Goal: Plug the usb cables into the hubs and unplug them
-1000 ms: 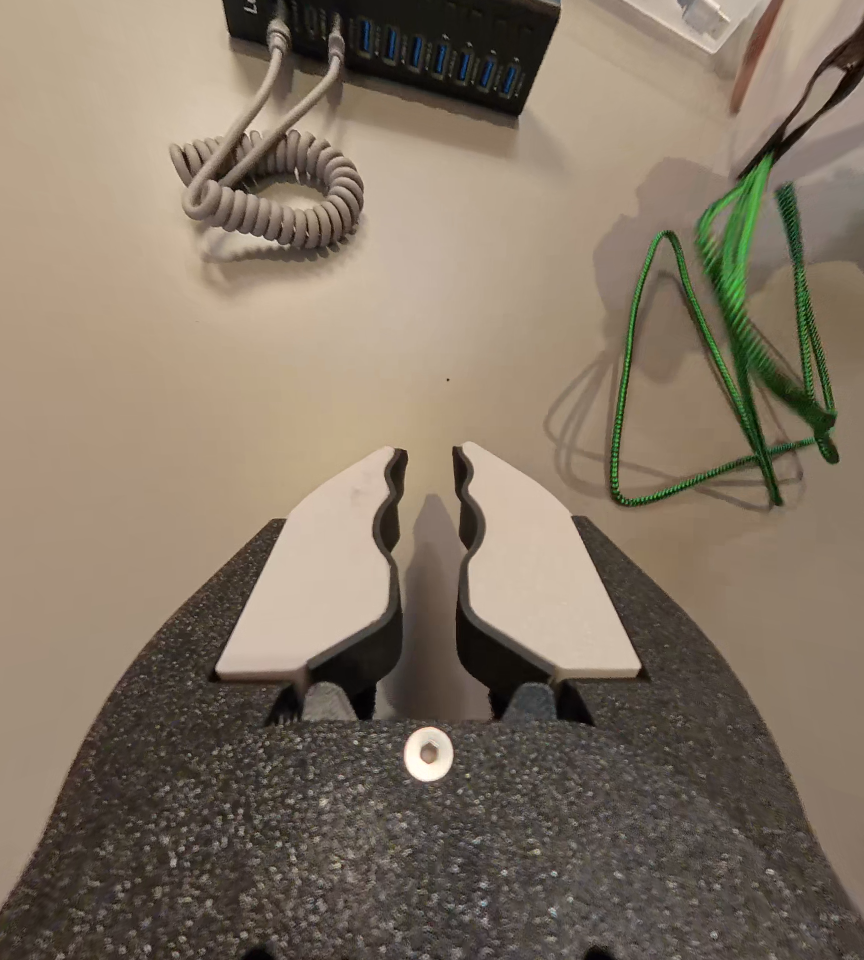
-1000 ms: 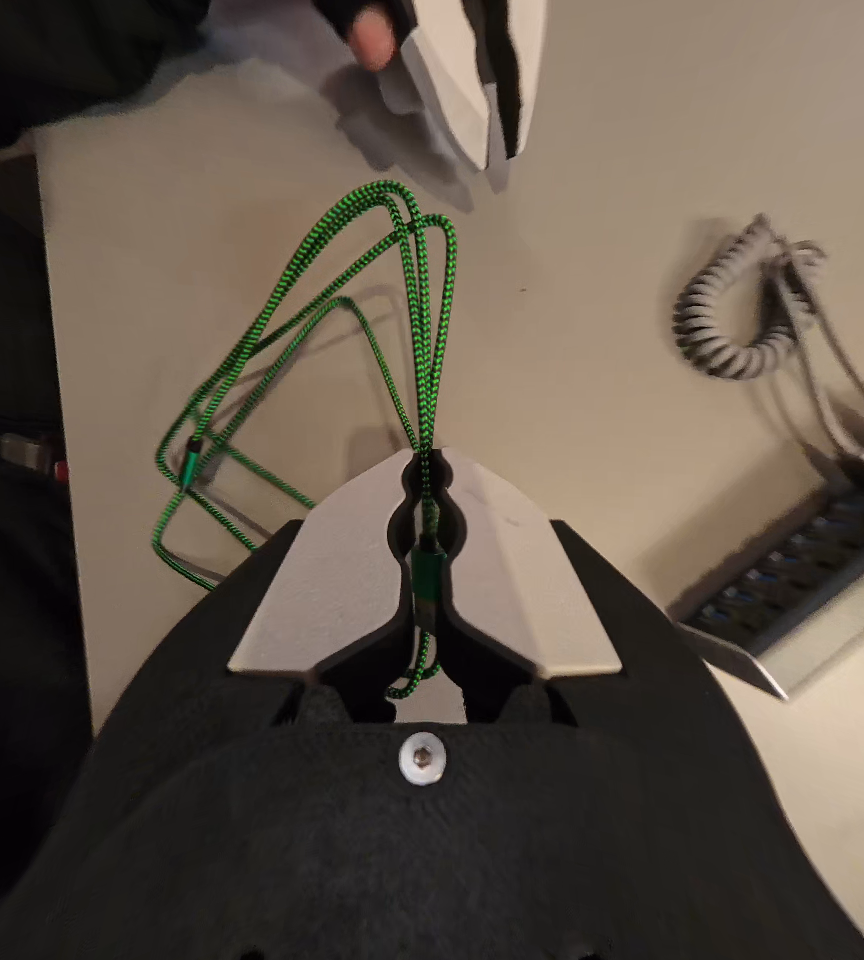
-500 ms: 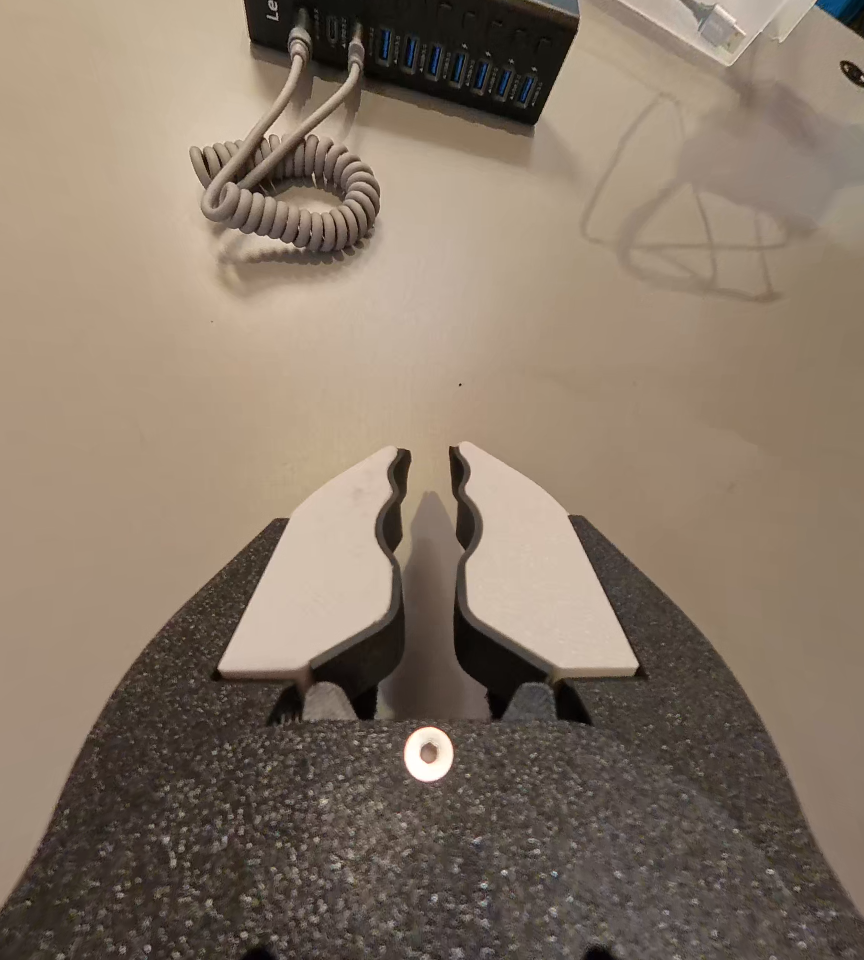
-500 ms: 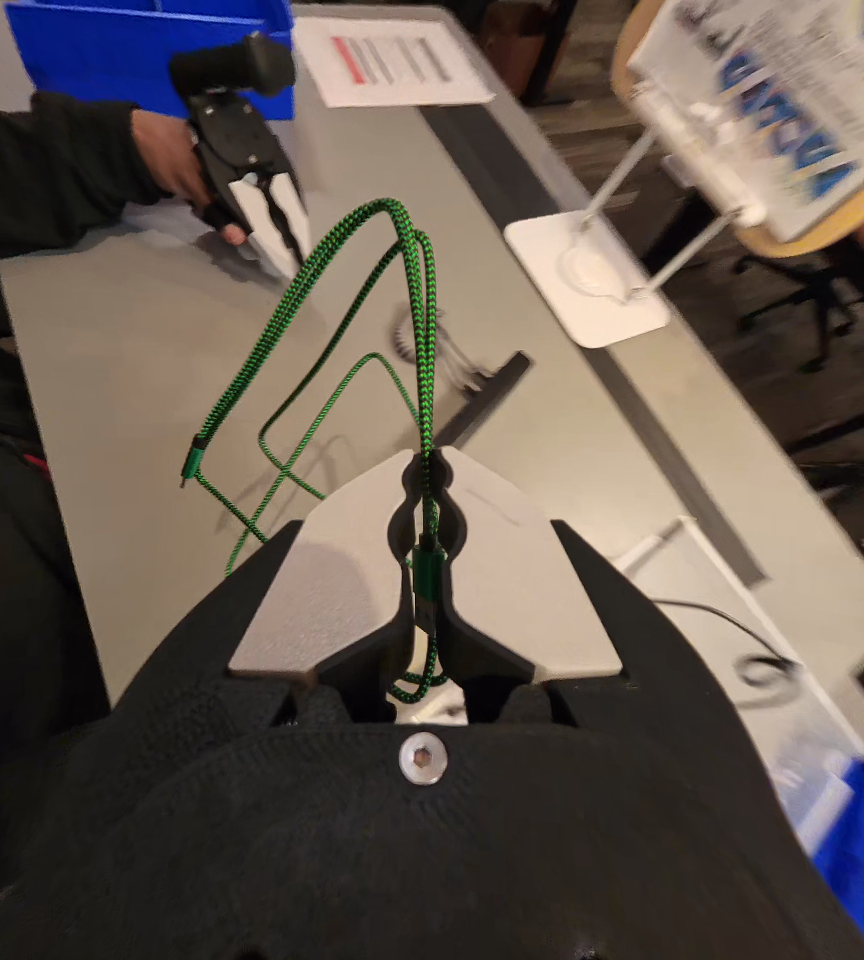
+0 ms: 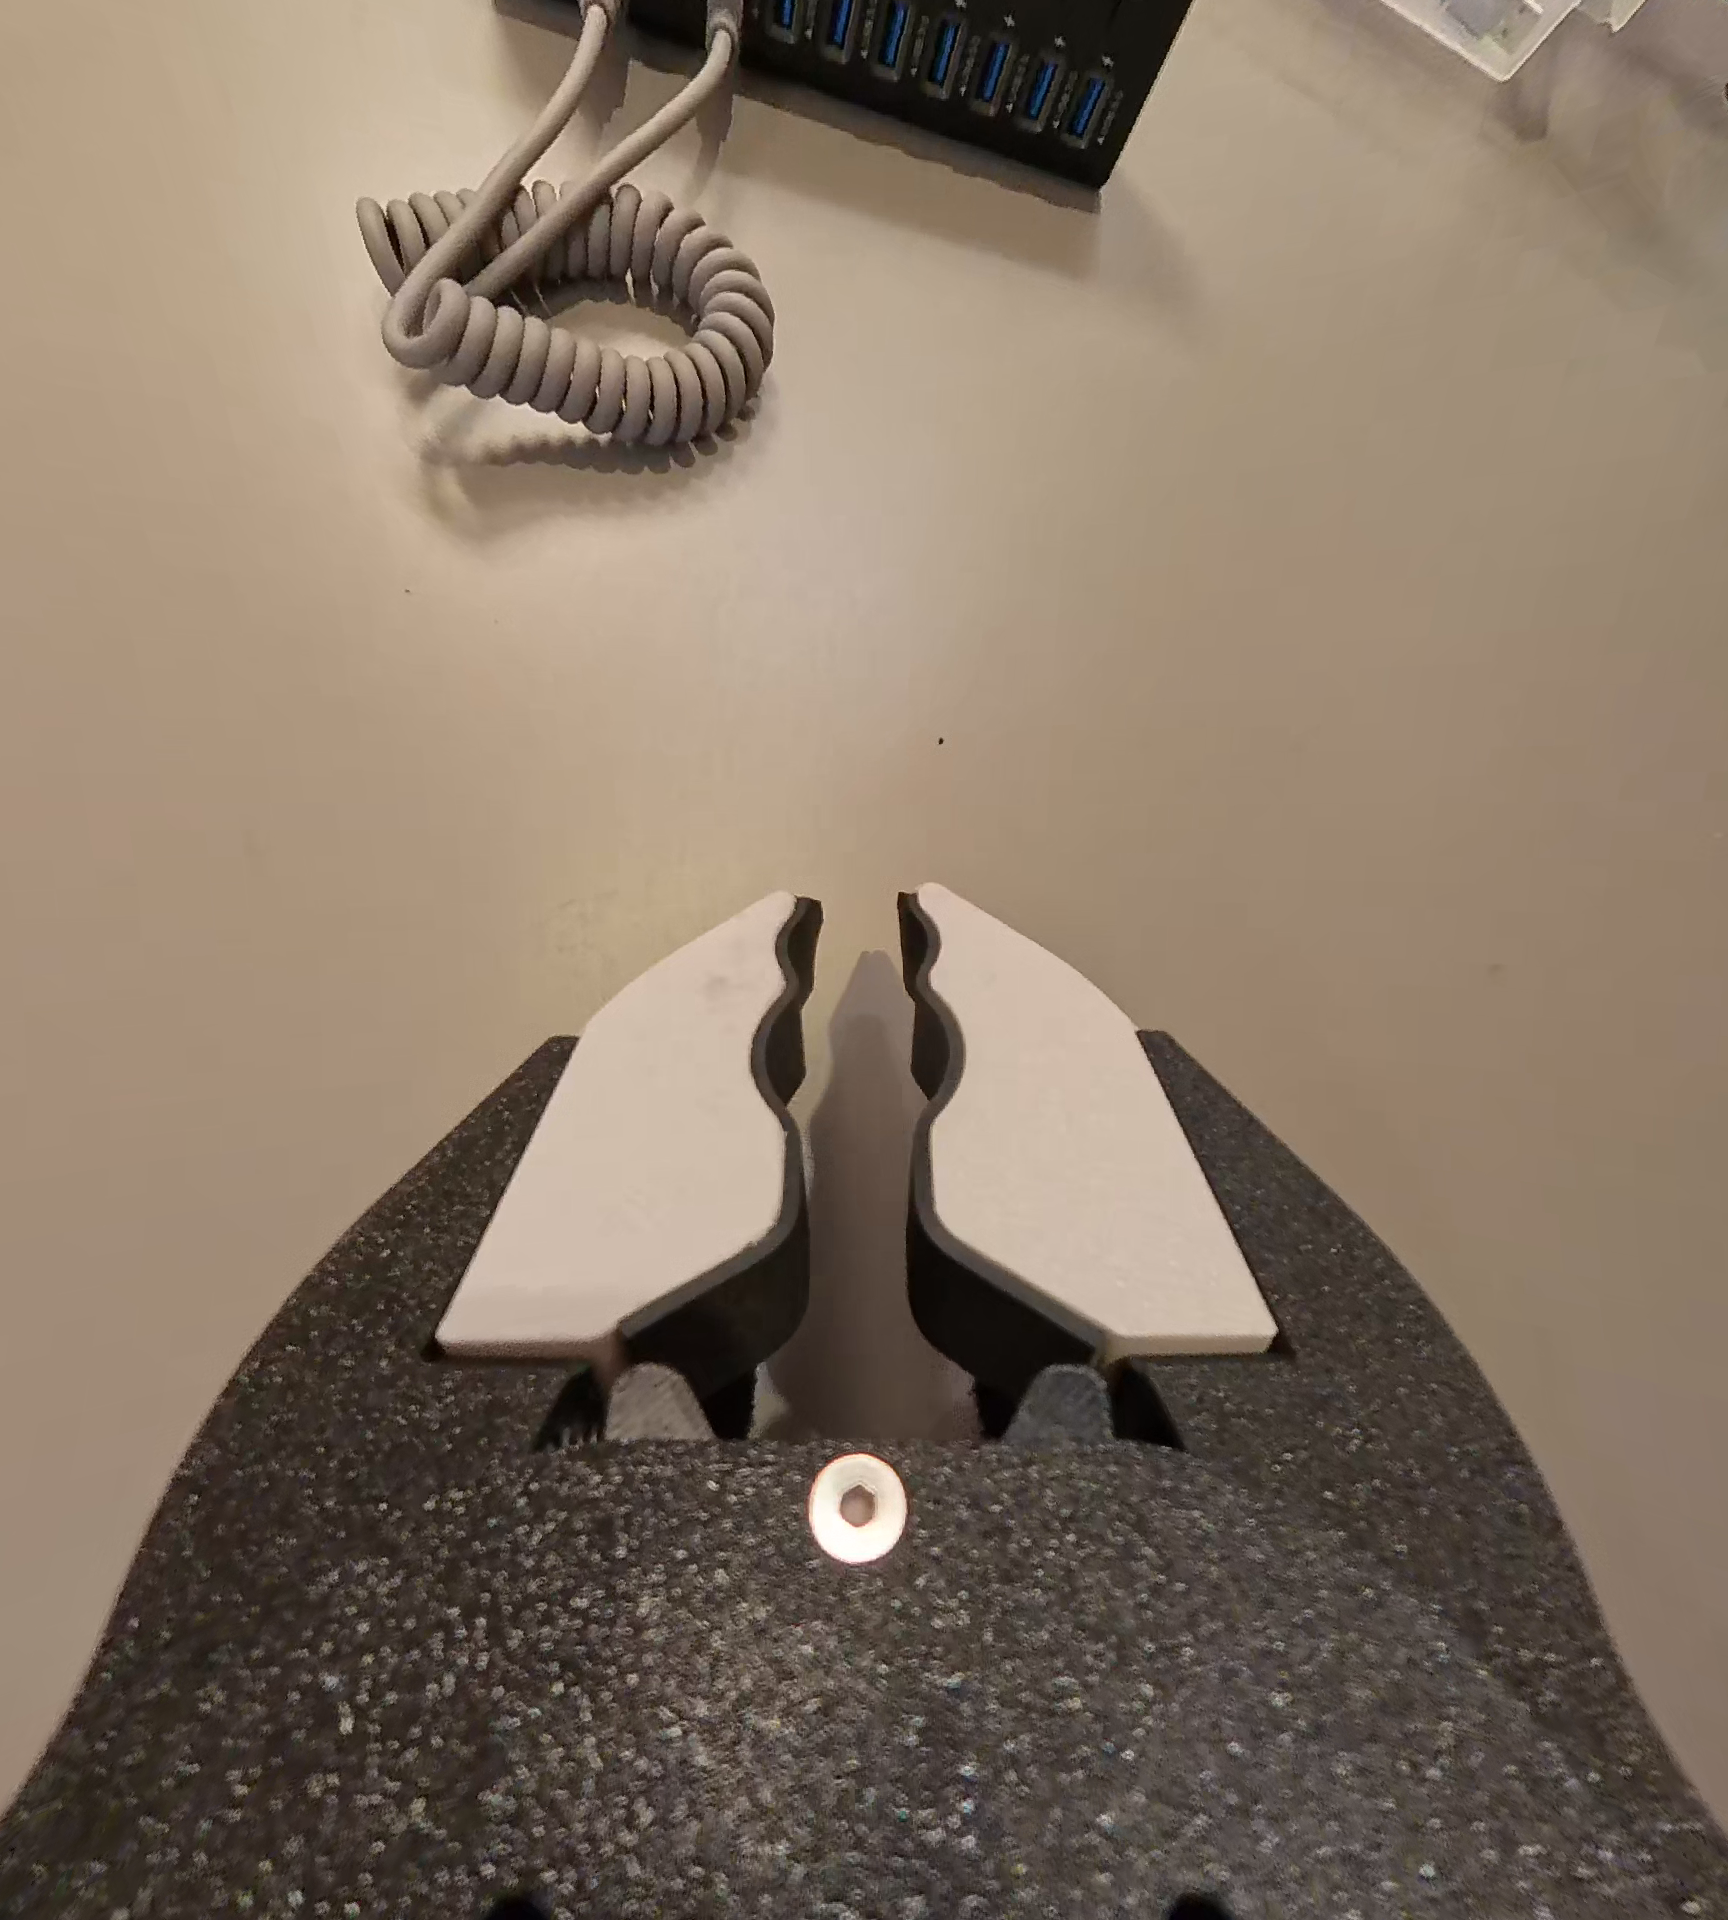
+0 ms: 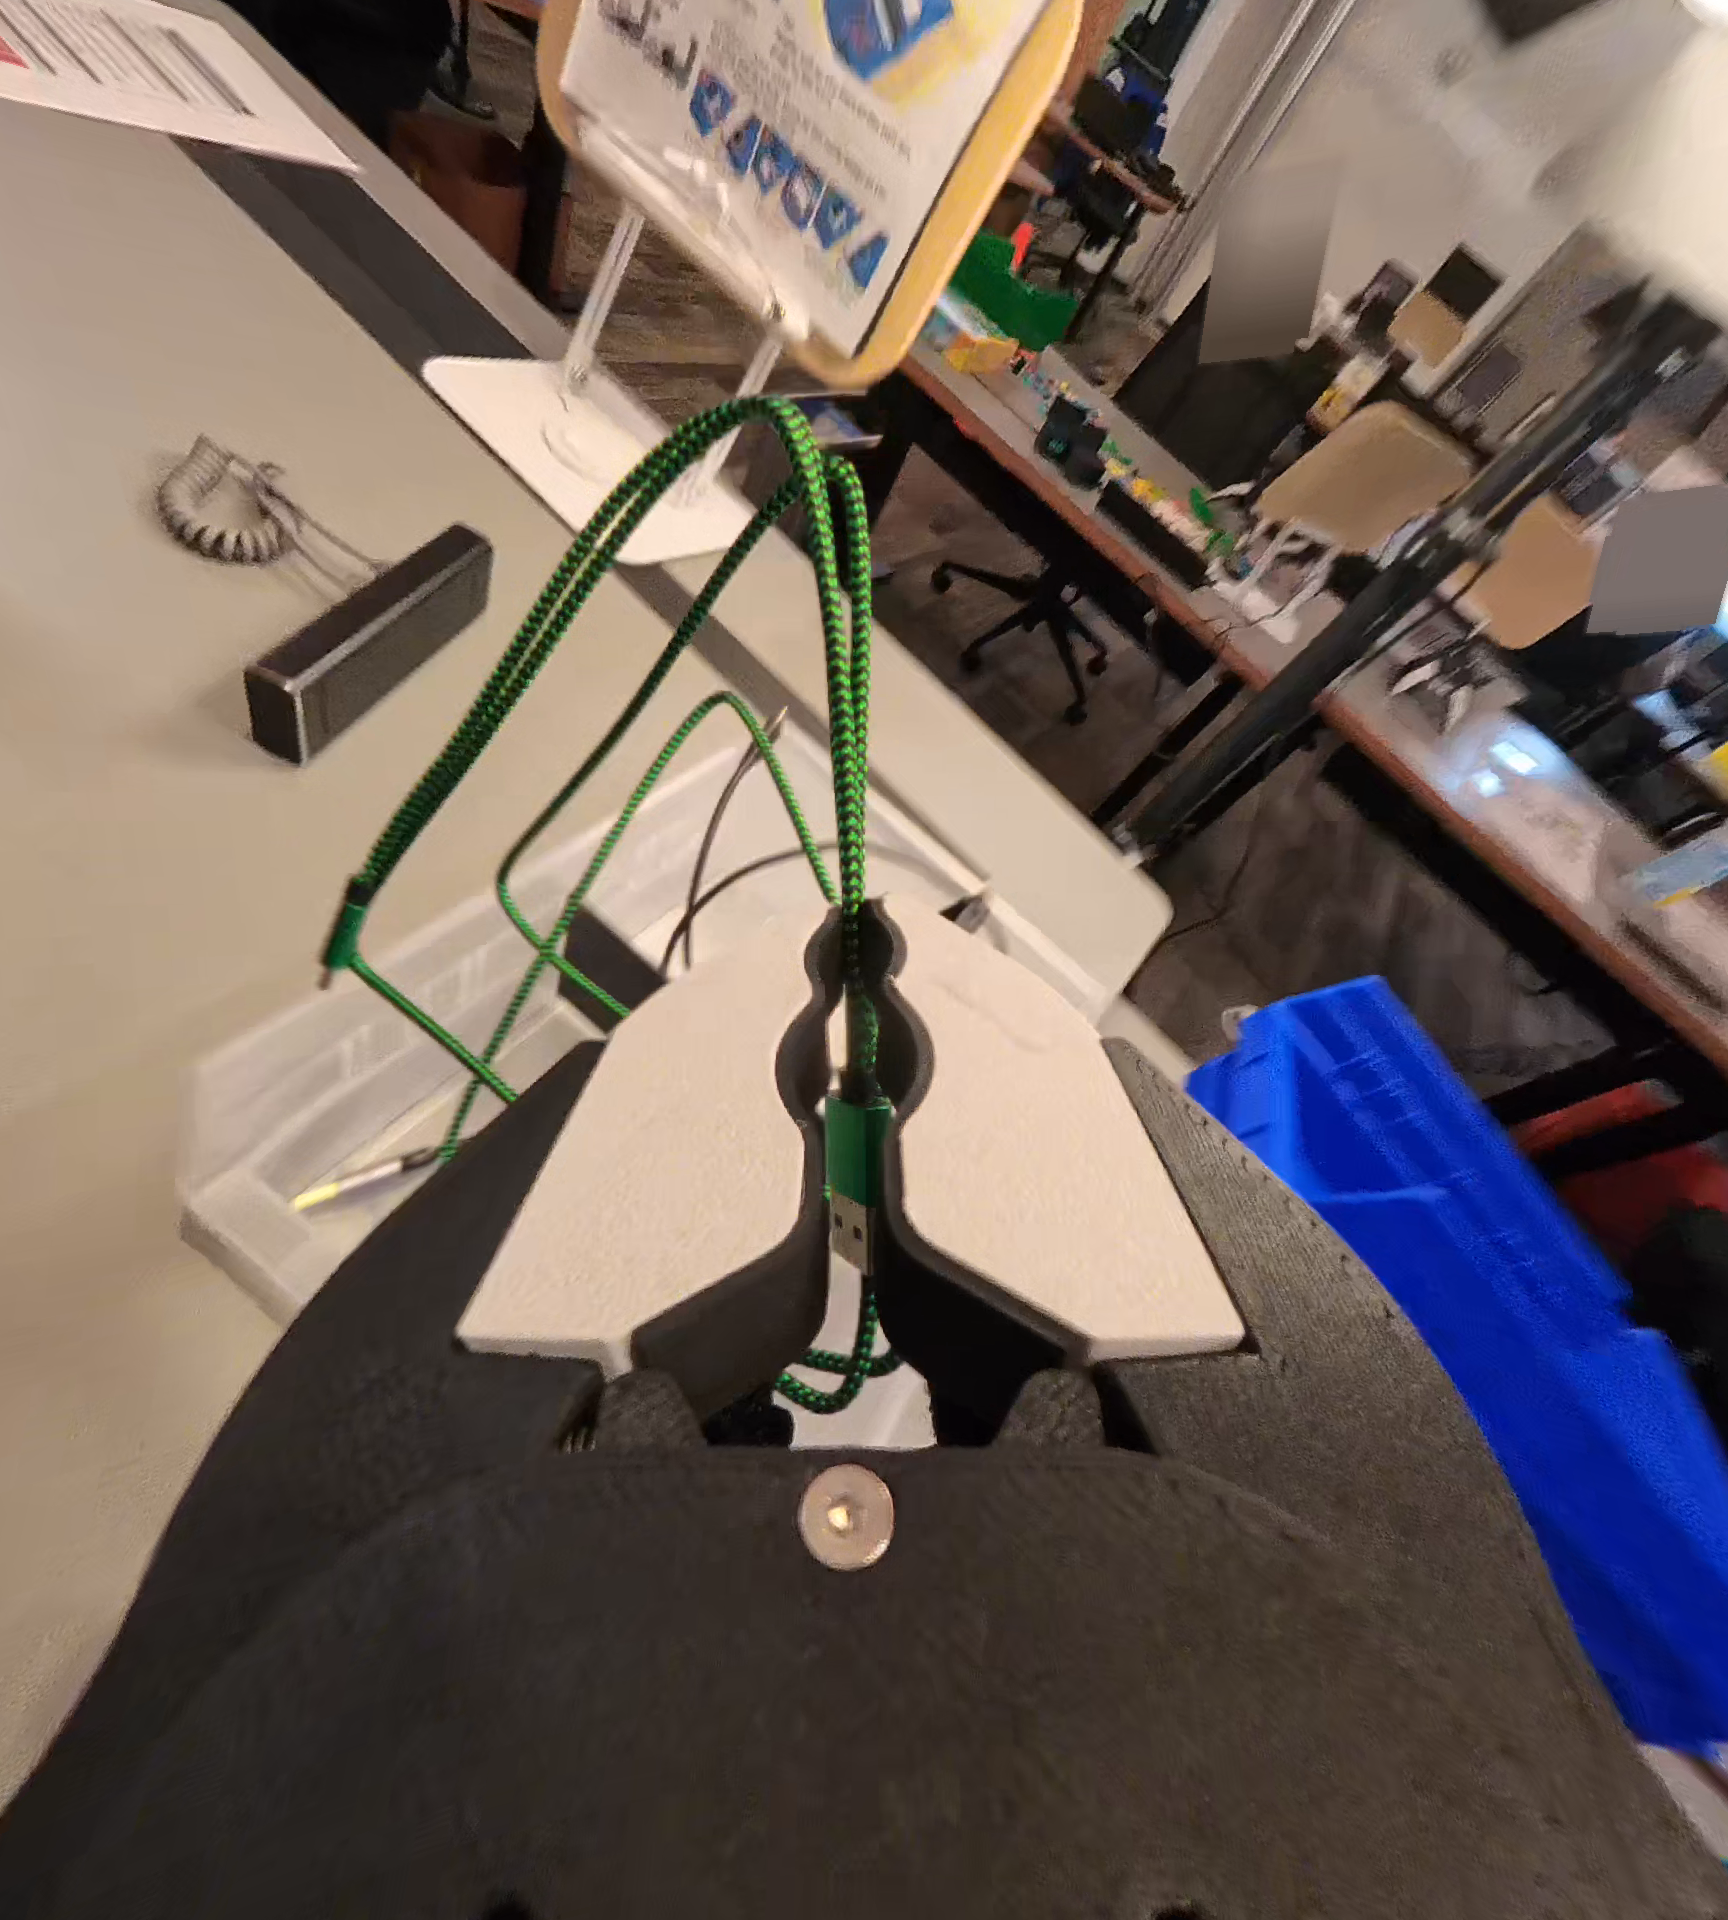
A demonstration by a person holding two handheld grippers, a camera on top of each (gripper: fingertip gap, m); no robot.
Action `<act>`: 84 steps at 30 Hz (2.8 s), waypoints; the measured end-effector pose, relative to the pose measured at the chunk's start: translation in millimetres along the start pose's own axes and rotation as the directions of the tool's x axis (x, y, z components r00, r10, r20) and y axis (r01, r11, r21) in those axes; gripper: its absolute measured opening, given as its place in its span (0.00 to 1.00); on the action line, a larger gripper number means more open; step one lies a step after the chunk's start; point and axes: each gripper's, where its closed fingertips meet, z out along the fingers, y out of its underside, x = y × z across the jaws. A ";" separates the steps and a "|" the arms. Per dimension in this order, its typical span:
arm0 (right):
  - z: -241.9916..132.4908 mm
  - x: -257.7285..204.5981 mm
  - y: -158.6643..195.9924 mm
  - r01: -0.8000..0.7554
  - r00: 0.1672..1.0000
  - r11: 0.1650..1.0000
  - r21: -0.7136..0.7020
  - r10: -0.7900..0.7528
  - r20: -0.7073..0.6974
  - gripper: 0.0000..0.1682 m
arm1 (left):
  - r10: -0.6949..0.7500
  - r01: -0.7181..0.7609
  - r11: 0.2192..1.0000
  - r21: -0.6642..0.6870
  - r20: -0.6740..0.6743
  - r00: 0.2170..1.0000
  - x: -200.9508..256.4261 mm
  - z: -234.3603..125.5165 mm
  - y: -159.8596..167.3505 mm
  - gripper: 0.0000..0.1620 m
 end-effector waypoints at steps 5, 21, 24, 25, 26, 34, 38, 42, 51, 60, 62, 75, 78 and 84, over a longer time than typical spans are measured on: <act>34.8 -39.0 104.0 -0.065 0.989 0.983 -0.174 0.087 0.119 0.02 | -0.014 0.014 1.000 -0.006 -0.007 1.000 -1.8 3.3 2.8 0.09; 76.0 -57.0 203.0 0.022 0.995 0.644 -0.765 0.059 0.078 0.04 | -0.029 0.029 1.000 0.009 -0.015 0.999 -2.9 0.4 2.9 0.09; 66.8 -53.6 192.7 0.023 0.998 0.642 -0.766 0.032 0.057 0.12 | -0.028 0.028 1.000 0.013 -0.021 0.999 -2.4 -0.9 2.8 0.09; 63.9 -52.9 187.9 0.020 0.998 0.652 -0.758 0.033 0.055 0.14 | -0.026 0.027 1.000 0.010 -0.025 0.999 -2.0 -0.9 3.0 0.09; 61.1 -51.7 182.7 0.014 0.998 0.663 -0.748 0.036 0.051 0.14 | -0.024 0.024 1.000 0.007 -0.027 0.999 -1.6 -0.7 3.3 0.09; 50.8 -36.0 116.1 -0.144 0.989 0.763 -0.630 0.126 -0.073 0.17 | -0.035 0.036 0.999 0.031 -0.032 0.999 0.2 -1.0 -0.8 0.10; 80.3 -85.3 44.1 -0.191 0.973 0.836 -0.514 0.232 0.015 0.18 | -0.061 0.066 0.995 0.080 -0.058 0.996 4.5 -1.5 -9.7 0.11; 126.7 -162.4 -19.5 -0.221 0.940 0.880 -0.420 0.306 0.147 0.18 | -0.066 0.073 0.990 0.122 -0.065 0.996 8.7 -2.0 -18.2 0.12; 258.9 -238.2 -18.5 -0.238 0.907 0.845 -0.480 0.370 0.201 0.29 | -0.085 0.099 0.978 0.185 -0.081 0.993 11.2 -2.1 -26.9 0.12; 296.7 -256.8 35.3 -0.071 0.913 0.722 -0.688 0.324 0.247 0.23 | -0.100 0.122 0.972 0.203 -0.117 0.988 14.3 -2.3 -30.1 0.12; 299.5 -257.3 36.8 -0.079 0.910 0.729 -0.680 0.331 0.249 0.21 | -0.106 0.134 0.968 0.213 -0.136 0.985 16.3 -1.1 -32.3 0.12; 307.8 -273.7 0.1 -0.180 0.889 0.896 -0.405 0.324 0.323 0.17 | -0.163 0.247 0.918 0.311 -0.273 0.948 30.8 12.9 -76.3 0.13; 307.3 -282.1 -24.4 -0.170 0.896 0.949 -0.266 0.261 0.358 0.17 | -0.196 0.252 0.879 0.405 -0.175 0.965 2.2 0.2 -93.3 0.22; 290.4 -324.4 -79.0 -0.264 0.803 0.964 -0.026 0.234 0.549 0.17 | -0.288 0.356 0.747 0.562 -0.210 0.934 -38.3 -27.1 -117.5 0.45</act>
